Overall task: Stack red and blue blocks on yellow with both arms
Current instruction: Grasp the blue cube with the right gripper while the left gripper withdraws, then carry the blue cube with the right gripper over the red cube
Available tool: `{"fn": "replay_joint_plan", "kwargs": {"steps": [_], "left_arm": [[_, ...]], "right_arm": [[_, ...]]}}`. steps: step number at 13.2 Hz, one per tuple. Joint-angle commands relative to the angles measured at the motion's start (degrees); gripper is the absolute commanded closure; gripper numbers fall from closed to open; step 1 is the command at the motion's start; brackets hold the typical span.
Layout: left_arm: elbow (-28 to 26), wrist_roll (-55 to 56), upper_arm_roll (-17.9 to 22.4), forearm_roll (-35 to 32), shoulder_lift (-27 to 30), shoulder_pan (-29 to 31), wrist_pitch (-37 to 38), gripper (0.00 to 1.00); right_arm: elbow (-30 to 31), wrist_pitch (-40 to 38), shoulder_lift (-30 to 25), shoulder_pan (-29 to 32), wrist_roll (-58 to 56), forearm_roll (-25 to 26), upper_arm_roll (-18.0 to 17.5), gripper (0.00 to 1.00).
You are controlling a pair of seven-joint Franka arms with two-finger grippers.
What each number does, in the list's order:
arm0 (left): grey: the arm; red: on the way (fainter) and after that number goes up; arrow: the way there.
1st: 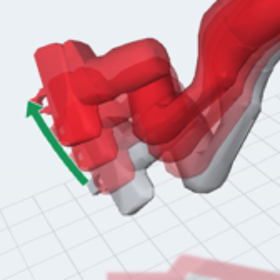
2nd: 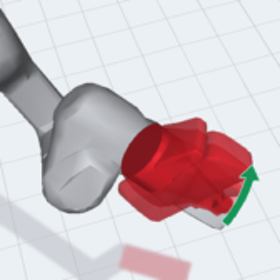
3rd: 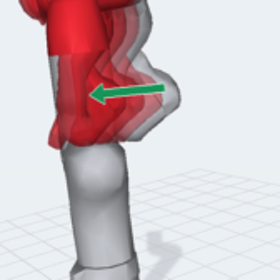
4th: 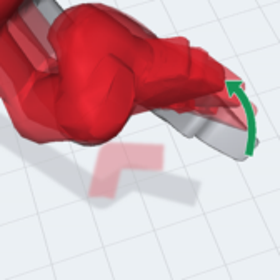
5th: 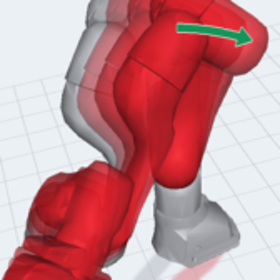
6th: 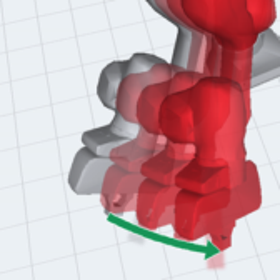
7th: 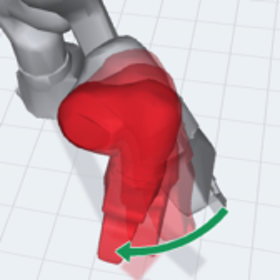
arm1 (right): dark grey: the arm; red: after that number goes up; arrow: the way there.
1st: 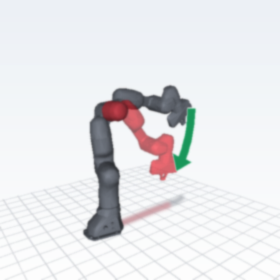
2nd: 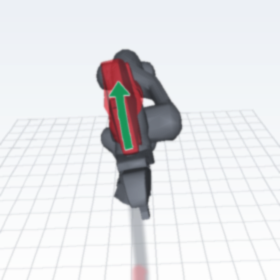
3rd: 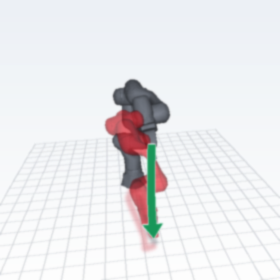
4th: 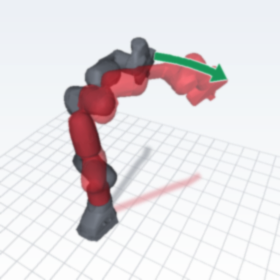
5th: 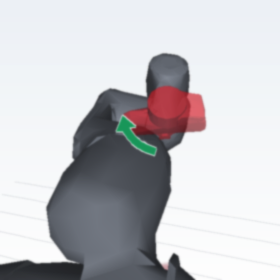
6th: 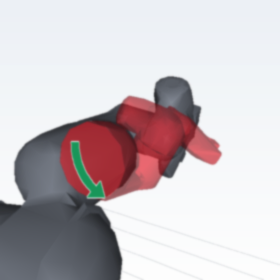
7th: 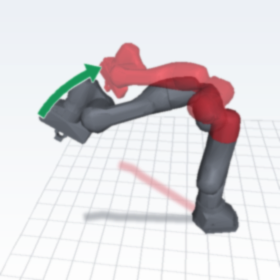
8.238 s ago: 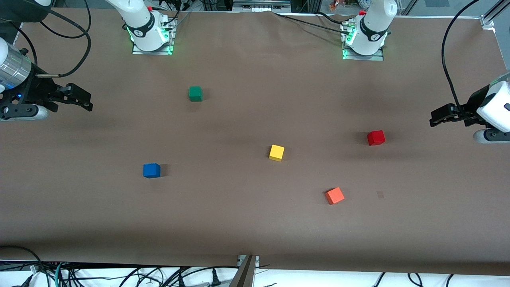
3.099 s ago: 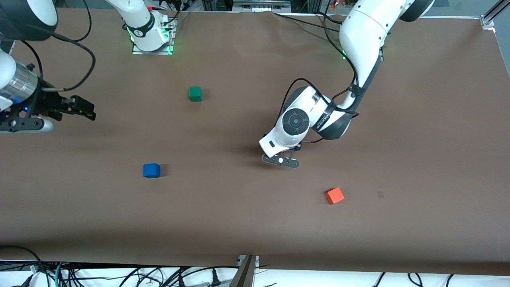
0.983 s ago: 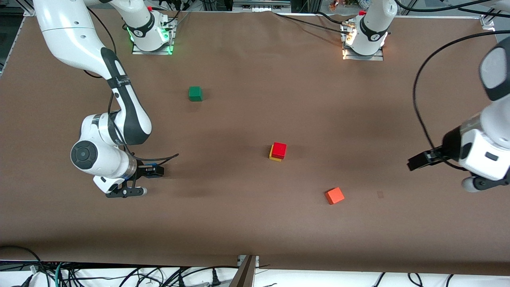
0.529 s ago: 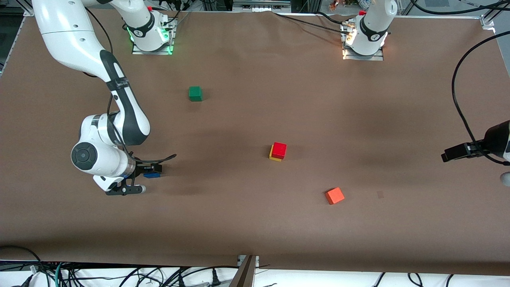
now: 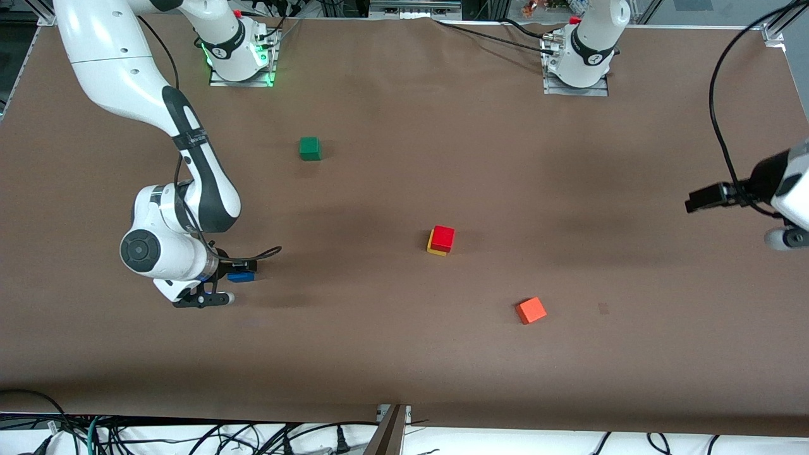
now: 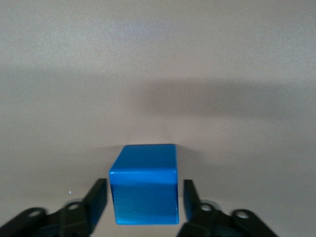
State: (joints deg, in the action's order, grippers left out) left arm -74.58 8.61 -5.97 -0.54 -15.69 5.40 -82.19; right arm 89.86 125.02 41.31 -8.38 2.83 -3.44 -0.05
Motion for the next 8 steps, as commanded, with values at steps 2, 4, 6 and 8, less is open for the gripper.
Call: {"fn": "replay_joint_plan", "kwargs": {"steps": [2,4,6,8], "left_arm": [[-9.5,0.2,-2.2,-1.8,6.3,0.7,-4.6,0.0],[-12.9,0.2,-2.6,-1.7,8.2,1.4,-7.0,0.0],[-13.2,0.2,-2.6,-1.6,8.2,1.4,-7.2,0.0],[-12.5,0.2,-2.5,-1.5,6.9,1.4,-7.1,0.0]], "right_arm": [[0.3,0.7,0.3,0.4,-0.3,-1.0,-0.3,0.52],[-0.6,-0.1,-0.1,0.1,-0.4,-1.0,-0.3,0.63],[-3.0,-3.2,-0.9,-1.2,1.8,-0.9,-0.4,0.66],[-10.0,-13.1,-0.9,-3.5,5.6,-0.7,-0.4,0.66]]}}
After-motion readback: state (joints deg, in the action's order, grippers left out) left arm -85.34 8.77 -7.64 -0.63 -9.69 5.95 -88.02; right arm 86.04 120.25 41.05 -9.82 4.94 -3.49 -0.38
